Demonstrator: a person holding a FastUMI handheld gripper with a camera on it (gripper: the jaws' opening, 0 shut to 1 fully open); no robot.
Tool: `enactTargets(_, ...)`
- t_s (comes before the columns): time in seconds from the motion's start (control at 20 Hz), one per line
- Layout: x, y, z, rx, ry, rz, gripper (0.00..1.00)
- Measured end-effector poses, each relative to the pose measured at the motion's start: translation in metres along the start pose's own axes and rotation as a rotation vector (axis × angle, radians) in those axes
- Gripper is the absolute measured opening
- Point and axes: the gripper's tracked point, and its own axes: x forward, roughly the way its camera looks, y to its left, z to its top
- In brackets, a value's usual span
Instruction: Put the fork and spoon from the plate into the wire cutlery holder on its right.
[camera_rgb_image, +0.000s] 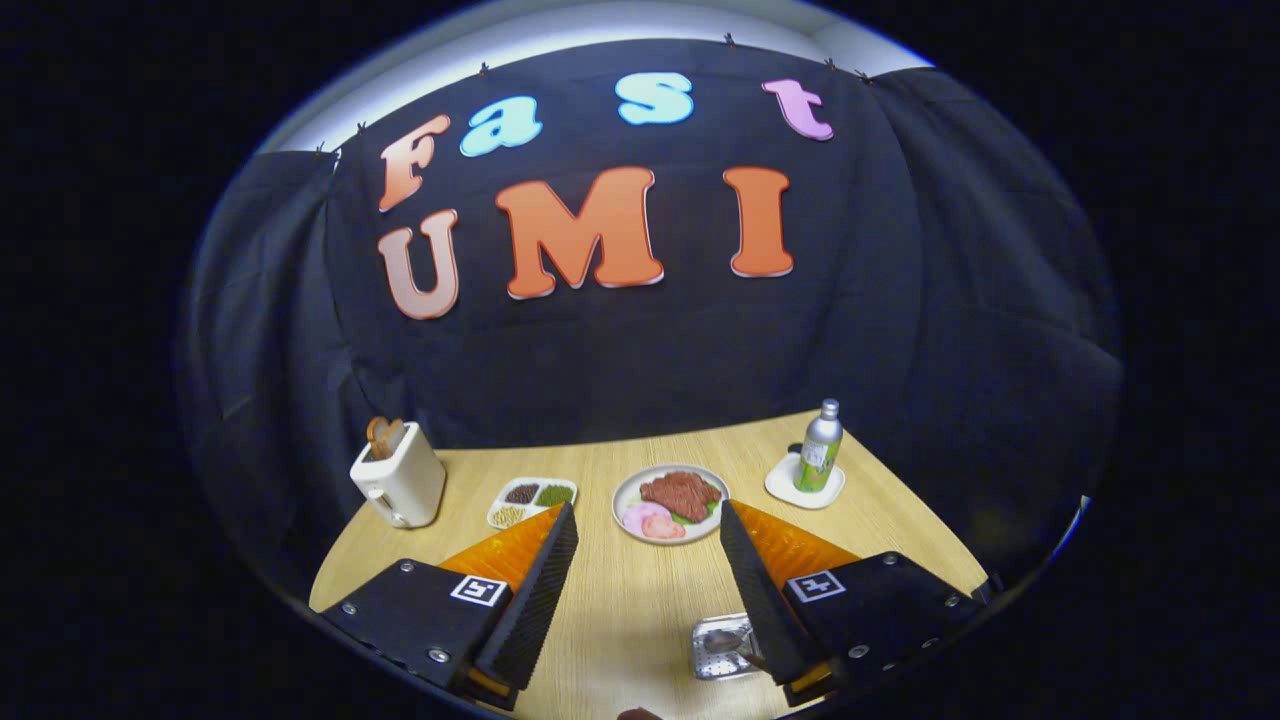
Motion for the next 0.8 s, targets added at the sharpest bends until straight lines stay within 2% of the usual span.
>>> enactTargets(0.2, -0.004, 0.037, 0.032, -0.014, -0.106, 0.053, 0.88)
enactTargets(0.45, -0.015, 0.089, 0.074, -0.057, -0.322, 0.098, 0.91)
enactTargets(0.65, -0.007, 0.131, 0.06, -0.058, -0.302, 0.125, 0.91)
enactTargets(0.8, 0.008, 0.167, 0.026, -0.064, -0.2, 0.152, 0.91)
